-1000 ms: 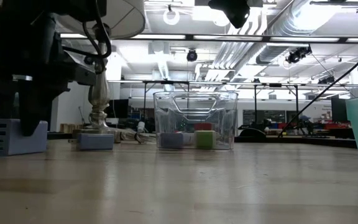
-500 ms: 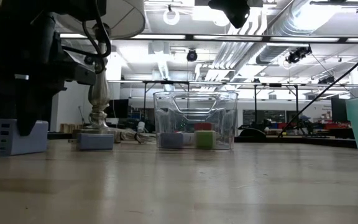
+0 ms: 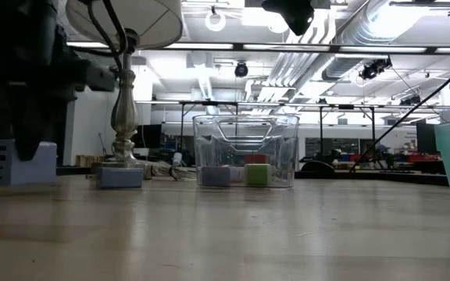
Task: Pick & Place Office items
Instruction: Put the bottom light blue charger adapter into the transparent bin
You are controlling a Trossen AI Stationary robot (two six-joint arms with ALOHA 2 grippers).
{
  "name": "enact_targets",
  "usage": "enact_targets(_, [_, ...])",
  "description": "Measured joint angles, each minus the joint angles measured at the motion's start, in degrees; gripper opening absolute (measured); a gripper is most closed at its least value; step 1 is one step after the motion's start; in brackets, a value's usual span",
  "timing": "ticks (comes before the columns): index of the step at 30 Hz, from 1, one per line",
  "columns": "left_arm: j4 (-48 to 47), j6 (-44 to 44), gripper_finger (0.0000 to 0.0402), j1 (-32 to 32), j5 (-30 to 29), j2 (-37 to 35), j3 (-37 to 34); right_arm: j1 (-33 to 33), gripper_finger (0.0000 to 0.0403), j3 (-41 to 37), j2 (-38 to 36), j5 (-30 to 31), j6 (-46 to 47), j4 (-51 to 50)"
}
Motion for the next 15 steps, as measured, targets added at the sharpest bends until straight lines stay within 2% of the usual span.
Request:
enact_targets(9, [-0.68,-2.93,0.0124,-4.19,-5.76,-3.57,0.0,0.01,0.0232,0.0,0.0,-0.02,-0.01,-0.02])
enact_targets(12, [-0.54,-1.46,0.0124,-5.59,-10.72,-4.36,0.0,0.01,0.0232,0.0,0.0,-0.01,-0.01,-0.02])
enact_targets(15, [0.89,1.4,0.0124,-6.95,-18.12,-5.0,0.0,0.01,0.0232,0.0,0.0,-0.02,-0.01,-0.02])
